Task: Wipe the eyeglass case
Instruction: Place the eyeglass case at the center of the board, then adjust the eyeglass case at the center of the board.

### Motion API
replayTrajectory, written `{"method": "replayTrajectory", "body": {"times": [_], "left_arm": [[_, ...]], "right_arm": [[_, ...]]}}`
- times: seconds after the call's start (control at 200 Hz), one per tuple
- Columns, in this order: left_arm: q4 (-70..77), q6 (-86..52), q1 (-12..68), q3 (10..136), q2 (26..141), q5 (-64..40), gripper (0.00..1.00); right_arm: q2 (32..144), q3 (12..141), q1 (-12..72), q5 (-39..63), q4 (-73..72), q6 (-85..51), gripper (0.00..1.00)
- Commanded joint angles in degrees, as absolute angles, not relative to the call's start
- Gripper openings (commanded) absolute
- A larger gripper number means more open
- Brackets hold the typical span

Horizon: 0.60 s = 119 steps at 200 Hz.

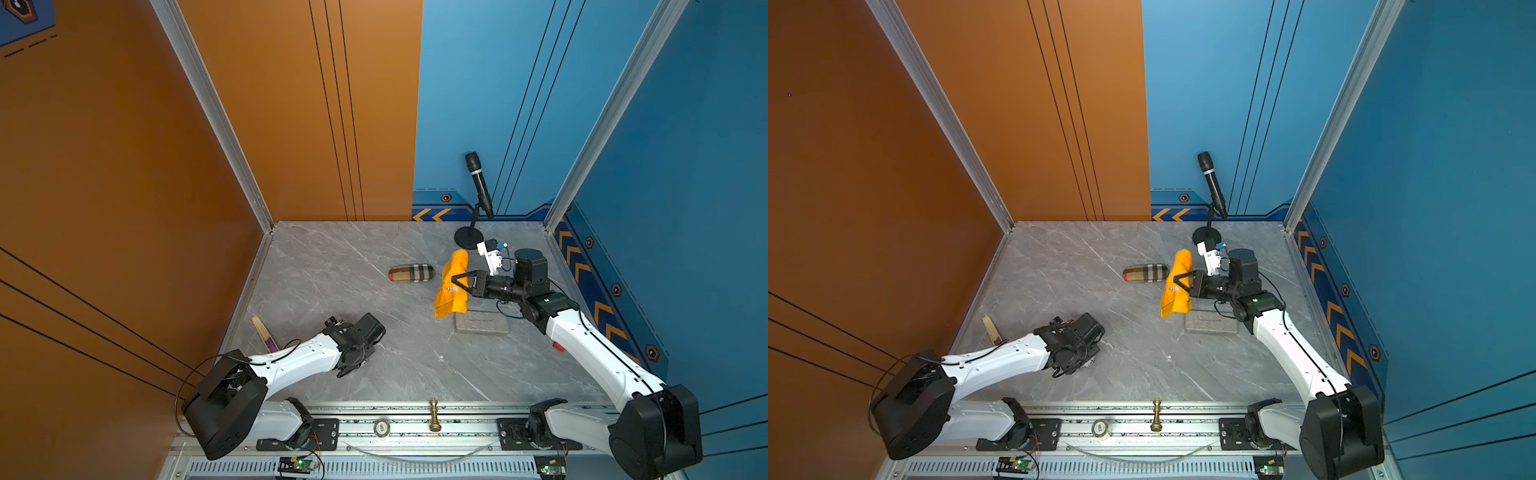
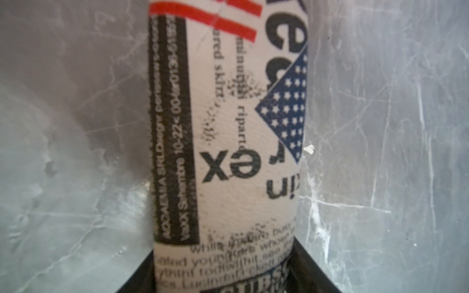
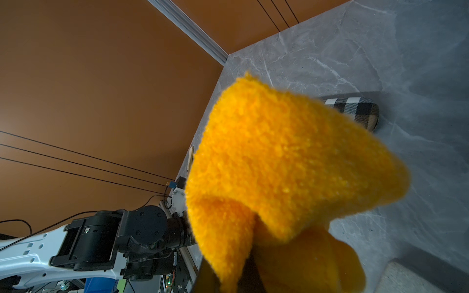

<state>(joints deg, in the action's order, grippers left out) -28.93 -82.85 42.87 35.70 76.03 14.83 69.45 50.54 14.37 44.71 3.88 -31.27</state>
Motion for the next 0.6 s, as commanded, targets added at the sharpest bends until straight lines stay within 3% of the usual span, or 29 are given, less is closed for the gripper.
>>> {"method": "replayTrajectory", "body": {"times": [0.0,0.195,0.26,0.591], "left_arm": [[-28.65,-85.23,43.70,36.86,78.38,14.16,0.58],[-28.72,-86.92,44.80,38.40,80.92,12.55,0.78],[-28.74,-87.47,45.32,38.65,81.25,12.30,0.92],[-25.39,-86.67,46.29,43.79,84.46,8.83,0.96]], "right_arm": [[69.70,51.66,14.82,43.35,3.67,-28.69,0.00],[69.01,52.22,14.86,42.17,4.73,-28.04,0.00],[68.60,51.91,15.01,41.80,4.95,-27.95,0.00],[66.64,50.67,15.43,39.85,5.58,-28.06,0.00]]}}
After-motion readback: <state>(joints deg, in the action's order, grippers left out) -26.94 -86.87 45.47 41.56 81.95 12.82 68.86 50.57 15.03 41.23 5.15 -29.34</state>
